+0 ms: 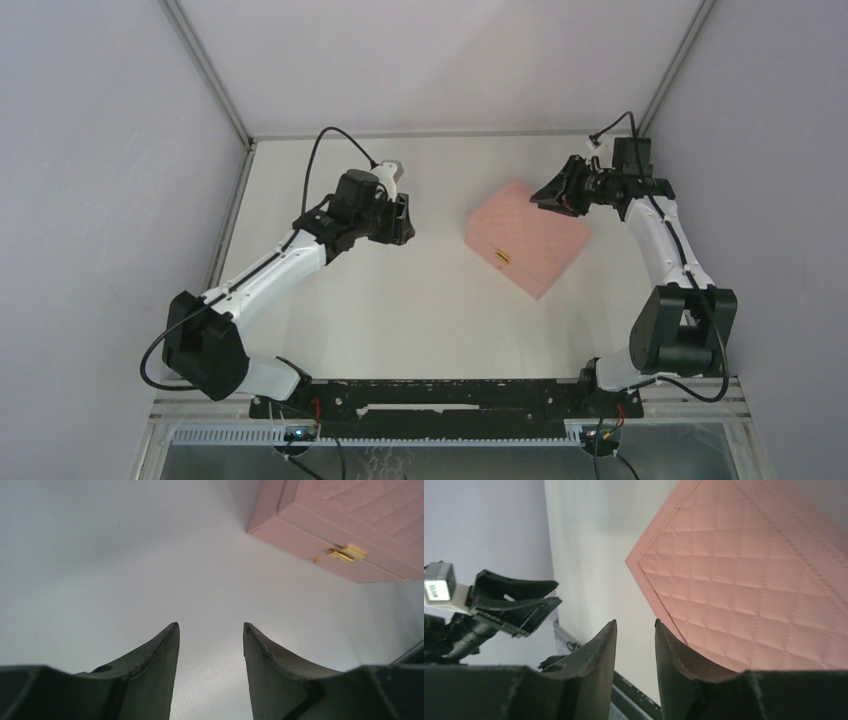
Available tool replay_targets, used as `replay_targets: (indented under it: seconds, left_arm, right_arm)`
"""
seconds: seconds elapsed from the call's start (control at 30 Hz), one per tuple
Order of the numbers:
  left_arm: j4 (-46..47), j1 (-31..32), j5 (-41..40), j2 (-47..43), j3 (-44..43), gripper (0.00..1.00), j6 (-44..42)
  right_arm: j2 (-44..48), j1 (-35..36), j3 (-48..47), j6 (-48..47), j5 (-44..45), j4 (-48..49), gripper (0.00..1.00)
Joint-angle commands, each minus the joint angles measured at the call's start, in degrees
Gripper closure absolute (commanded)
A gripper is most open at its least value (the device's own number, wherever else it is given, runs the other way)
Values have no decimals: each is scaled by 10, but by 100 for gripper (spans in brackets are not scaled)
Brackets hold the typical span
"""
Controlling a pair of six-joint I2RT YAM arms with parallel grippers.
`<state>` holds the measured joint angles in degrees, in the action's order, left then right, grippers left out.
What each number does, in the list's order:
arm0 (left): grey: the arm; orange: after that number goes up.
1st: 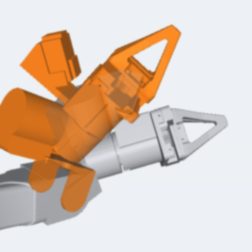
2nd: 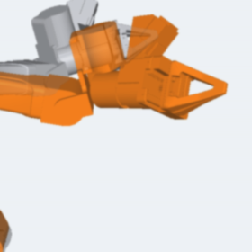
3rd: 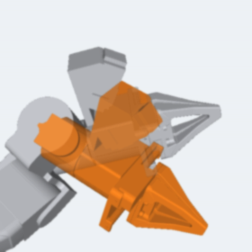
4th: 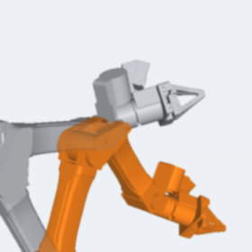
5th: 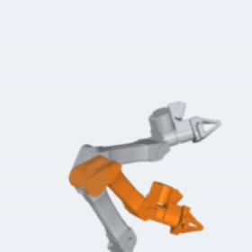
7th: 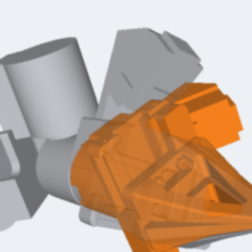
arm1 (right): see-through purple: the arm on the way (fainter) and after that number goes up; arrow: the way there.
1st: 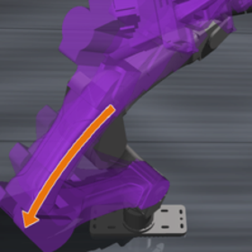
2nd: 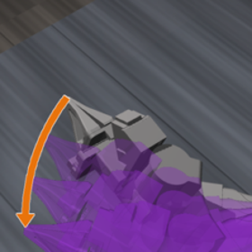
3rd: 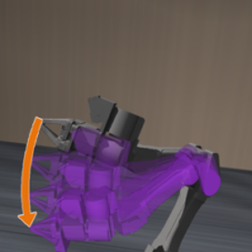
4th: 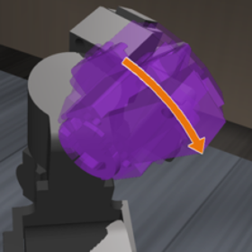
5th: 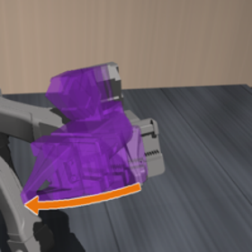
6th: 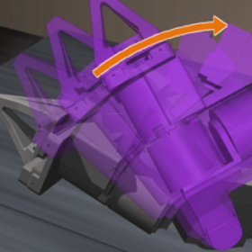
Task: Organize the mixed jewelry
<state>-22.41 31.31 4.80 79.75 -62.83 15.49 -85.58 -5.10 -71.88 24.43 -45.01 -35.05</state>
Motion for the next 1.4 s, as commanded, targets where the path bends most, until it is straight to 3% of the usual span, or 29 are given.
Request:
replay_targets:
  seconds: [0.0, 0.13, 0.27, 0.43, 0.6, 0.77, 0.97, 1.23, 1.37]
  left_arm:
    - [26, 2, 80, 22, -68, 46, 20]
    - [25, 17, 87, 61, -125, 47, 44]
    - [24, 16, 72, 66, -138, 47, 55]
    - [4, 3, 56, 61, -120, 46, 48]
    - [3, -8, 46, 33, -67, 46, 52]
    - [2, -15, 28, -1, -34, 45, 55]
    - [-10, -20, 20, -12, -55, 45, 56]
    - [-19, -22, 22, -10, -70, 44, 60]
    - [-19, -22, 27, -7, -69, 44, 60]
  right_arm:
    - [71, 10, -9, -22, 133, -6, 60]
    - [96, 117, -15, -43, 311, -28, 79]
    - [67, 208, -37, -54, 397, -63, 92]
    - [-15, 250, -17, -40, 449, -63, 93]
    - [-122, 258, 13, -56, 444, -69, 97]
    - [-46, 273, -22, -62, 480, -89, 95]
    - [34, 274, -58, -59, 526, -70, 91]
    - [29, 310, 149, 23, 509, -1, 91]
    - [28, 310, 162, 30, 503, -4, 94]
